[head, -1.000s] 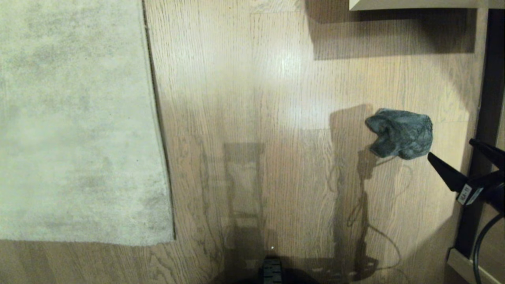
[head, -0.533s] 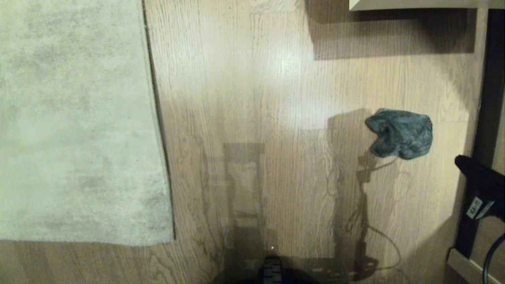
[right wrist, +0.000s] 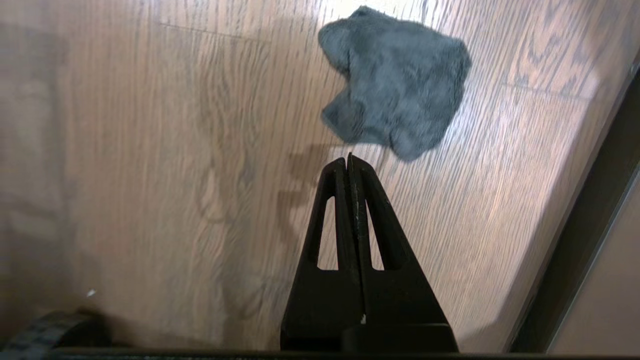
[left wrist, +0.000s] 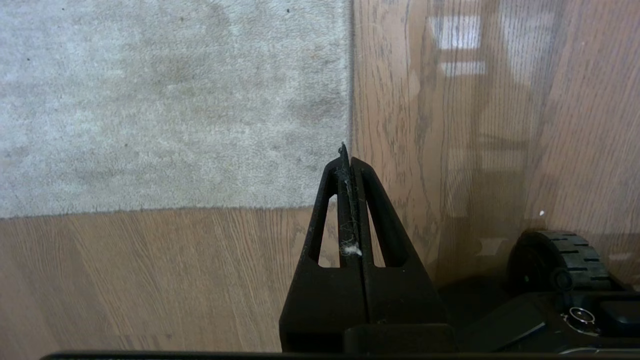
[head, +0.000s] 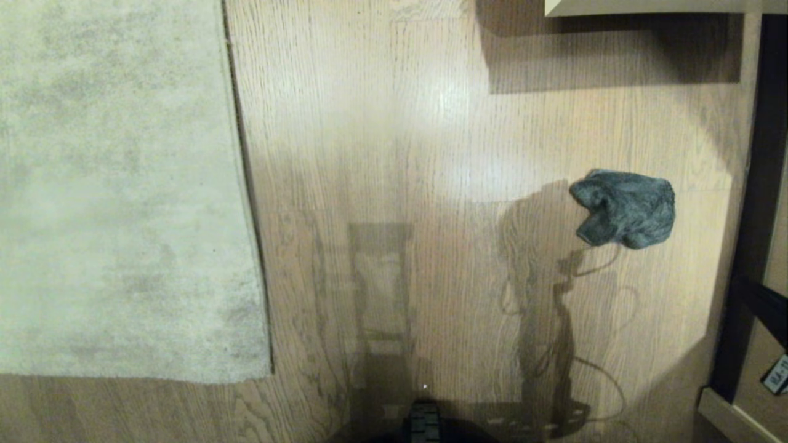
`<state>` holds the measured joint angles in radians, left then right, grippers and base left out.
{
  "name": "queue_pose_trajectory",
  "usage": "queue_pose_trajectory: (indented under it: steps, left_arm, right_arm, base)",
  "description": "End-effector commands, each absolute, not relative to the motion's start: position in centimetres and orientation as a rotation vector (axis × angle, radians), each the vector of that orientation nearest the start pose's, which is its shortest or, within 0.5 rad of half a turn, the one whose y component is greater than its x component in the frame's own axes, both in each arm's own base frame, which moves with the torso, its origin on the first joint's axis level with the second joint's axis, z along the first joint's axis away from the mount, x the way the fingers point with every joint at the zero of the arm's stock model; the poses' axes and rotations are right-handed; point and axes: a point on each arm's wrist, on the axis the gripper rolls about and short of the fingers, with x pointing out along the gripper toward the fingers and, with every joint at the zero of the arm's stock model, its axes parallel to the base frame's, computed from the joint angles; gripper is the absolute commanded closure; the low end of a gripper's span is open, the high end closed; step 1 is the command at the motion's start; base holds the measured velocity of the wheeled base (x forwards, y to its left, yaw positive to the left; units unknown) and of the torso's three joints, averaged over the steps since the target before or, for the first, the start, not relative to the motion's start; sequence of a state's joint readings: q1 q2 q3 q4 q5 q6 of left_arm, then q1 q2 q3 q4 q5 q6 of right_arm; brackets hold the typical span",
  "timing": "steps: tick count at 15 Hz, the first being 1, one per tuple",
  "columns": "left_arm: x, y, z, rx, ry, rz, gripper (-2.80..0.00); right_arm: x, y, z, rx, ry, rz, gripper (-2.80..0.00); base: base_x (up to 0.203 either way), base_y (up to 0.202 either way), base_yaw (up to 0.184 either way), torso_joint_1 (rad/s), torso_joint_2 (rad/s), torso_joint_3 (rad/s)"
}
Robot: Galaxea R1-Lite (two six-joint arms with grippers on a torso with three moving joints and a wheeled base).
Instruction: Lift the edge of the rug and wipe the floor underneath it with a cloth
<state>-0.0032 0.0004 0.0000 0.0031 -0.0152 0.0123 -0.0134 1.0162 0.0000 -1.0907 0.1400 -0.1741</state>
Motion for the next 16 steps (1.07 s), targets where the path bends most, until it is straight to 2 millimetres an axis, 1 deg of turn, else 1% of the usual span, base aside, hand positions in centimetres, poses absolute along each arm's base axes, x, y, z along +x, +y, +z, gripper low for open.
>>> queue_pose_trajectory:
  steps: [1, 5, 9, 11, 13, 16]
  left_arm:
    - [-2.3, 0.0, 7.5, 0.012, 0.004, -0.018, 0.0]
    - [-2.3, 0.0, 7.5, 0.012, 0.004, -0.018, 0.0]
    - [-2.3, 0.0, 7.5, 0.012, 0.004, -0.018, 0.0]
    - [-2.3, 0.0, 7.5, 0.012, 0.004, -0.018, 0.0]
    - [-2.3, 0.0, 7.5, 0.012, 0.004, -0.018, 0.0]
    - [-2.3, 0.0, 7.5, 0.012, 0.004, -0.018, 0.0]
  right_arm:
    - [7.9, 0.3, 15.9, -0.18, -0.151, 0.121, 0.0]
    - [4.4, 0.4, 15.0, -0.177, -0.165, 0.143, 0.0]
    - [1.4, 0.3, 13.0, -0.175, -0.142, 0.149, 0.0]
    - [0.0, 0.3, 11.8, -0.173, -0.135, 0.147, 0.0]
    - [-1.2, 0.2, 10.1, -0.17, -0.102, 0.12, 0.0]
    - [-2.3, 0.0, 7.6, -0.083, -0.005, 0.023, 0.0]
  base:
    - [0.0, 0.0, 0.0, 0.0, 0.0, 0.0]
    - [0.0, 0.0, 0.0, 0.0, 0.0, 0.0]
    - [0.0, 0.0, 0.0, 0.0, 0.0, 0.0]
    - [0.0, 0.0, 0.0, 0.0, 0.0, 0.0]
    - [0.0, 0.0, 0.0, 0.0, 0.0, 0.0]
    - [0.0, 0.0, 0.0, 0.0, 0.0, 0.0]
